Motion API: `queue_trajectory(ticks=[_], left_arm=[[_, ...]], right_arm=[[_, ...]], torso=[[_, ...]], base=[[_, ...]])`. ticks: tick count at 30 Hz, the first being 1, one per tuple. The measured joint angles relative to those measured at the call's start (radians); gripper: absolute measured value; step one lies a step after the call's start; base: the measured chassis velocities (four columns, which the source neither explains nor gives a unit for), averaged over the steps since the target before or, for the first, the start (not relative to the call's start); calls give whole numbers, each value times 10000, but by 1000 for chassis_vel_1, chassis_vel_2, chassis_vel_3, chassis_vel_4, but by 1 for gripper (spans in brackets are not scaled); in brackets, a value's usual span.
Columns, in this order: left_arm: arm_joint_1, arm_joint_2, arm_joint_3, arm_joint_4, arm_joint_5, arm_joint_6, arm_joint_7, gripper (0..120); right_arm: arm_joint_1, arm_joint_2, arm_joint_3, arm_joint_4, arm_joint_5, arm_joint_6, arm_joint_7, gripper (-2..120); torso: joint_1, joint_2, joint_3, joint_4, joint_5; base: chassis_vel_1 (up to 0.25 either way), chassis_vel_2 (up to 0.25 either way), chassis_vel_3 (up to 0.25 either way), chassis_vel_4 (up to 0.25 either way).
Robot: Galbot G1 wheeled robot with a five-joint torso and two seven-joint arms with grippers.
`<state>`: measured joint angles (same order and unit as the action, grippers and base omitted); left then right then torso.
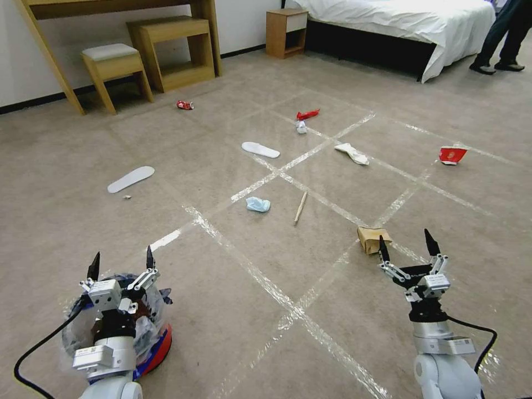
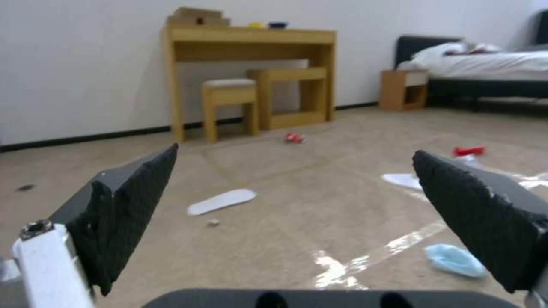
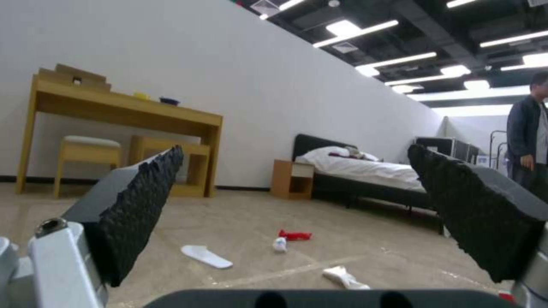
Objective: Pick up the trash bin and place the garbage on the floor into it.
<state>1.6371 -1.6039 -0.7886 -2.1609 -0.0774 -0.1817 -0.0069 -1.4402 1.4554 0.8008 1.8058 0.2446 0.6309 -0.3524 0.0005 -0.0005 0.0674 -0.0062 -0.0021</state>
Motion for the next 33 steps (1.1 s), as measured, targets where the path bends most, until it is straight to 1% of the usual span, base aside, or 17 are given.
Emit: queue_trajectory(ticks=[1, 4, 6, 8, 11, 12, 15, 16, 19, 20, 21, 24, 25, 27, 31, 32, 33], left_arm=[[0, 0, 0, 0, 0, 0, 0, 100], [96, 396, -447, -650, -157, 1506, -703, 100], [101, 470, -524, -729, -192, 1758, -873, 100], [109, 857, -877, -1027, -552, 2683, -1462, 100], [108, 1090, -1102, -1142, -907, 3127, -1606, 100], [131, 1331, -1427, -1236, -1215, 3616, -1610, 100], [168, 1499, -1777, -1295, -1394, 3935, -1534, 100], [220, 1754, -2153, -1361, -1861, 4489, -1713, 100], [293, 2086, -2434, -1397, -2393, 5044, -2113, 100], [408, 2519, -2729, -1422, -2976, 5636, -2518, 100], [408, 2519, -2729, -1422, -2976, 5636, -2518, 100], [575, 3186, -3320, -1485, -4334, 6934, -3081, 100], [575, 3186, -3320, -1485, -4334, 6934, -3081, 100], [722, 3786, -3799, -1304, -5540, 7711, -3245, 100], [723, 4033, -3885, -1199, -6340, 8123, -3480, 100], [661, 4381, -3952, -920, -7318, 8635, -3855, 100], [635, 4531, -3984, -751, -7528, 8773, -3922, 100]], right_arm=[[0, 0, 0, 0, 0, 0, 0, 100], [35, -76, 23, -52, 68, 1, 8, 100], [42, -85, 26, -55, 90, 1, 11, 100], [64, -127, 41, -65, 144, -10, 23, 100], [80, -152, 49, -77, 183, -17, 36, 100], [93, -177, 63, -82, 224, -23, 52, 100], [95, -203, 87, -83, 271, -29, 67, 100], [96, -247, 121, -83, 342, -37, 77, 100], [94, -295, 159, -82, 397, -40, 82, 100], [89, -352, 197, -85, 455, -40, 82, 100], [89, -352, 197, -85, 455, -40, 82, 100], [70, -406, 248, -128, 517, -32, 83, 100], [70, -406, 248, -128, 517, -32, 83, 100], [23, -418, 273, -159, 589, 6, 77, 100], [8, -420, 278, -167, 599, 25, 69, 100], [2, -429, 281, -169, 612, 35, 63, 100], [2, -437, 281, -169, 624, 36, 61, 100]], torso=[[0, 0, 0, 0, 0], [0, 0, -2, -2, 1], [0, 0, -3, -2, 2], [0, 0, -2, -1, 0], [0, 0, -2, -1, 2], [0, 0, -2, -3, -1], [0, 0, -2, -1, 0], [0, 0, -2, -1, 0], [0, 0, -2, -1, -1], [0, 0, -2, 0, -2], [0, 0, -2, 0, -2], [-1, 0, -2, -1, 2], [-1, 0, -2, -1, 2], [-1, 1, -2, 2, 1], [-1, 0, -2, -1, 0], [-1, 0, -1, -1, 0], [-1, 0, -2, -3, -1]], base=[[0, 0, 0, 0], [0, 0, 0, 0], [0, 0, 0, 0], [0, 0, 0, 0], [0, 0, 0, 0], [0, 0, 0, 0], [0, 0, 0, 0], [0, 0, 0, 0], [0, 0, 0, 0], [0, 0, 0, 0], [0, 0, 0, 0], [0, 0, 0, 0], [0, 0, 0, 0], [0, 0, 0, 0], [0, 0, 0, 0], [0, 0, 0, 0], [0, 0, 0, 0]])
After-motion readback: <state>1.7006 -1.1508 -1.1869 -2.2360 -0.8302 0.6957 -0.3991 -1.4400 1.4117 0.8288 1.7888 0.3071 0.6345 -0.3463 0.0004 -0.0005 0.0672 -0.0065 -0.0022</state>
